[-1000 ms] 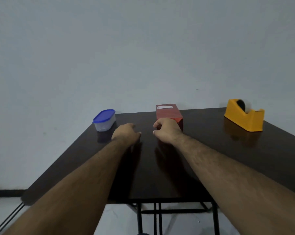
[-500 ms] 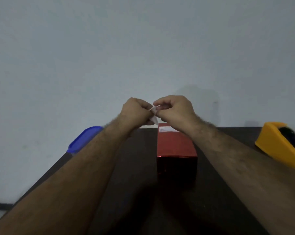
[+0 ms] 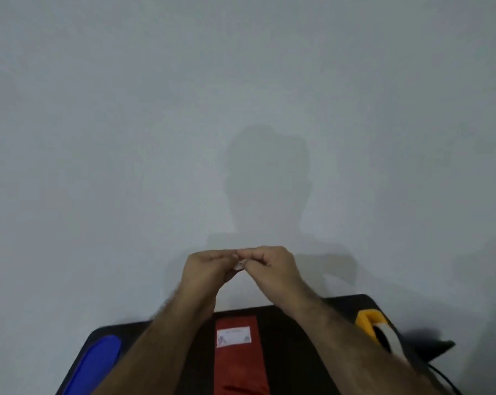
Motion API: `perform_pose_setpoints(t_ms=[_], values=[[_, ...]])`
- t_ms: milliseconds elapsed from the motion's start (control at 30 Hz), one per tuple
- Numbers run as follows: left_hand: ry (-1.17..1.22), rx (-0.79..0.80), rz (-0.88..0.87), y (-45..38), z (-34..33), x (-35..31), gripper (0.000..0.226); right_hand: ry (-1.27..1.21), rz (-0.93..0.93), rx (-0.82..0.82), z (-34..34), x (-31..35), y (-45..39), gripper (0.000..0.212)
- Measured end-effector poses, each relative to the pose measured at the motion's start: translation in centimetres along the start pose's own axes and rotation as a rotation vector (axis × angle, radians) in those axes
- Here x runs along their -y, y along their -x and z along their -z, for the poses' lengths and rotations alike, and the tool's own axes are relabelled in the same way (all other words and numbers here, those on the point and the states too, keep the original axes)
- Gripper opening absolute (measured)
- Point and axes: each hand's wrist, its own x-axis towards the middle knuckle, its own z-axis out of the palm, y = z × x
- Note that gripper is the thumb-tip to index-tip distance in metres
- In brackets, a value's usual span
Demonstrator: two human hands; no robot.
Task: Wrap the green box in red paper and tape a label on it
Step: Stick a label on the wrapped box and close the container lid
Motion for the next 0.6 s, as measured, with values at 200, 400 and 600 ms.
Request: perform_pose_setpoints(t_ms=[200,400,600], values=[[0.116,0.036,0.093,0.4,-4.9,-6.6,0.019,0.041,-0.039,-0.124,6.5,7.2,-0.4,0.038],[-0.004,0.220,0.102,2.8,-11.5,-9.9,0.016,0.000,-0.106,-0.343,13.0,9.8,1.9,0.023],[-0.156,0.418,-0.027,4.6,-18.9,-11.1,0.025,-0.318,-0.231,-0.597,20.2,8.9,5.2,0.028]])
